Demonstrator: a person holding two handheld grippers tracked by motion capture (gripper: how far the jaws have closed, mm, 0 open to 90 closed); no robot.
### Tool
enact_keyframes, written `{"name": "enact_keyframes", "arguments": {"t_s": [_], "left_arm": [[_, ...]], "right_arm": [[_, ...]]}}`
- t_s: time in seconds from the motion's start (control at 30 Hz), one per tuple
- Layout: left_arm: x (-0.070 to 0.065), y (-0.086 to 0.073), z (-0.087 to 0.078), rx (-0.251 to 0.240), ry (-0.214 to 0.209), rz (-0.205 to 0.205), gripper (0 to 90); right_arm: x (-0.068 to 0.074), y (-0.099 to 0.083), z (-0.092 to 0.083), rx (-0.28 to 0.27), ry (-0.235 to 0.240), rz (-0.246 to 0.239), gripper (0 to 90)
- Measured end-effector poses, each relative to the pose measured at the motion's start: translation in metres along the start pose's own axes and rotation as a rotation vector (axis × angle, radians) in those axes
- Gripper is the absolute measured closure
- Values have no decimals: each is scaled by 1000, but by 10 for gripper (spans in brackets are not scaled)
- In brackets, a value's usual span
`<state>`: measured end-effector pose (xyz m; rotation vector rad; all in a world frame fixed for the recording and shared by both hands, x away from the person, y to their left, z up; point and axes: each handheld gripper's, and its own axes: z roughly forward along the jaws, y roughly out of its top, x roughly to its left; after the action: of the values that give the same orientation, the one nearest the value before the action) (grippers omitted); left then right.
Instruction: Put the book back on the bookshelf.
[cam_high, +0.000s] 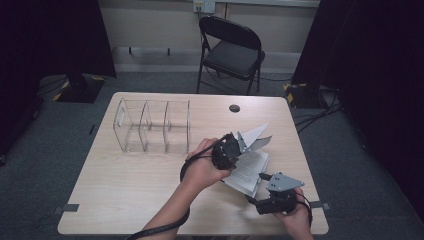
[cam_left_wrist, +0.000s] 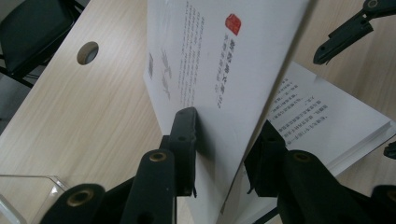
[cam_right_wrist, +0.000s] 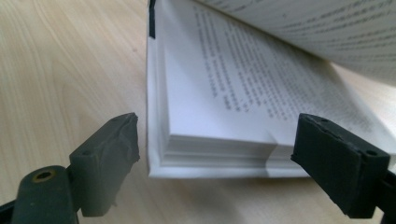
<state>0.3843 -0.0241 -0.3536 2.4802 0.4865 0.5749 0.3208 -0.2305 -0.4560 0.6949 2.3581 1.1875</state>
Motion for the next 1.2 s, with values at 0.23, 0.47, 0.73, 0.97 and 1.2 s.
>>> {"name": "enact_keyframes", "arguments": {"t_s": [0.23, 0.47, 0.73, 0.97, 1.2], "left_arm": [[-2, 3, -4, 10, -16, -14, 672], [-2, 4, -8, 28, -29, -22, 673], [1, 7, -10, 44, -33, -27, 674], [0, 9, -10, 58, -35, -20, 673], [0, 10, -10, 64, -38, -19, 672]], "right_arm": [[3, 1, 4, 16, -3, -55, 137], [10, 1, 7, 10, -7, -126, 146], [16, 2, 9, 14, -20, -201, 184], [15, 0, 10, 15, -30, -201, 184], [14, 0, 9, 27, -41, -210, 201]]}}
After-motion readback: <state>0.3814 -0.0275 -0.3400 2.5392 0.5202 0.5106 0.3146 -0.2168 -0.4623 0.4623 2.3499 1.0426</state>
